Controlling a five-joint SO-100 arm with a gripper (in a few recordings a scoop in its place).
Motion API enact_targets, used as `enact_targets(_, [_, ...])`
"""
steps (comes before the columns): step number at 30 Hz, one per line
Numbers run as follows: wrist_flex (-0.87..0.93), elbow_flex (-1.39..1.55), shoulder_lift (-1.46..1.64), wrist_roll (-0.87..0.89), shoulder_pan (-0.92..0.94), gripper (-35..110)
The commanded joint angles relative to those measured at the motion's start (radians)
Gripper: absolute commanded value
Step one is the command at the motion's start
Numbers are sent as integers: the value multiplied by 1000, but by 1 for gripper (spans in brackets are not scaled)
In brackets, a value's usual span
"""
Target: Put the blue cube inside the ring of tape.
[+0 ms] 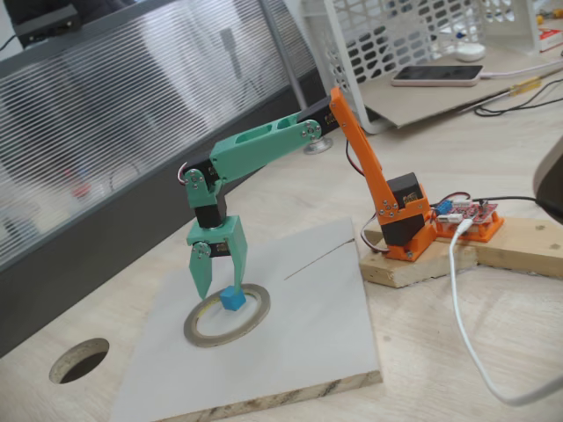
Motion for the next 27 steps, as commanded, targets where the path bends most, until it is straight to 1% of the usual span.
enact_targets(1, [72, 5, 121, 6, -15, 37])
enact_targets(4, [144, 5, 190, 6, -15, 37])
enact_targets(8, [192, 3, 249, 5, -14, 37])
enact_targets(12, [195, 3, 290, 5, -14, 37])
enact_targets(27, [195, 5, 279, 15, -14, 37])
